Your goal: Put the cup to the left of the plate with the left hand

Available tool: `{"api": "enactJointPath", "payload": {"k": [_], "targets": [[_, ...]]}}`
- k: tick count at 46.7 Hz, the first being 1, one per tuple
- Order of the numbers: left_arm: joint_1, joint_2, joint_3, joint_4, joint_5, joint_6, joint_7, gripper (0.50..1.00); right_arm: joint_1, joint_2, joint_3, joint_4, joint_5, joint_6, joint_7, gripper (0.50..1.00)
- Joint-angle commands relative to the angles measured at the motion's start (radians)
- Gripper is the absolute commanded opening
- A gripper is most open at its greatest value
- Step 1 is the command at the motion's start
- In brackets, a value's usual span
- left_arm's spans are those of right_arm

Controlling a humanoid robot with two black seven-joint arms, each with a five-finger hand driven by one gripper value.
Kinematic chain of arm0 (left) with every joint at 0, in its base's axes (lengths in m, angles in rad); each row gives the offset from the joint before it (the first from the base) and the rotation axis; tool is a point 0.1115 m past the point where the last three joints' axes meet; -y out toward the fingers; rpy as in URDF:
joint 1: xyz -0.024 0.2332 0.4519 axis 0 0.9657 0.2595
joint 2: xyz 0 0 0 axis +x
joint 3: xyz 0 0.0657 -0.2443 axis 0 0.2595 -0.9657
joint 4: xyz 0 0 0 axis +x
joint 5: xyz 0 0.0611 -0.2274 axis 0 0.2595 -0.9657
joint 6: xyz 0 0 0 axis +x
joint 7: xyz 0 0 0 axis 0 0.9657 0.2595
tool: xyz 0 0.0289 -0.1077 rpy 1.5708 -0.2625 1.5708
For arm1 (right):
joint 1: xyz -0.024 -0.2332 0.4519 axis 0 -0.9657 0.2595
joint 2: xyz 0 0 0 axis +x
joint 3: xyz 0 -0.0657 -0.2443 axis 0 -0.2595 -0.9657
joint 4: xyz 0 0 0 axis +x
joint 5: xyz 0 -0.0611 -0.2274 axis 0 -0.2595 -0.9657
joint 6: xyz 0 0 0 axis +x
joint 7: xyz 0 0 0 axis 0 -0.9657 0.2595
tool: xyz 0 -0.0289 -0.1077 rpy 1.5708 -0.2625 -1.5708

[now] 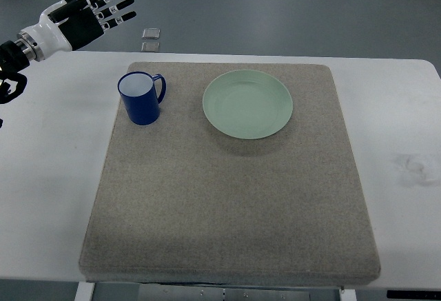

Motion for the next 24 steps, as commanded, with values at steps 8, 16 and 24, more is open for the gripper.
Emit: {"api": "enactJointPath", "payload": {"k": [8,16,24], "targets": [[0.000,0.002,0.002,0.000,0.002,0.000,0.000,1.000,-0.001,0.000,-0.001,0.001,-0.002,0.008,-0.002,0.932],[-0.001,0.000,0.002,-0.005,0.002,0.000,0.000,1.000,-0.001,0.000,0.000,0.001,0.000,0.008,-0.002,0.932],[0.000,0.000,0.002,-0.006,0.002,0.000,0.000,1.000,-0.002,0.000,-0.003,0.002,-0.003,0.008,-0.002,0.932]]}}
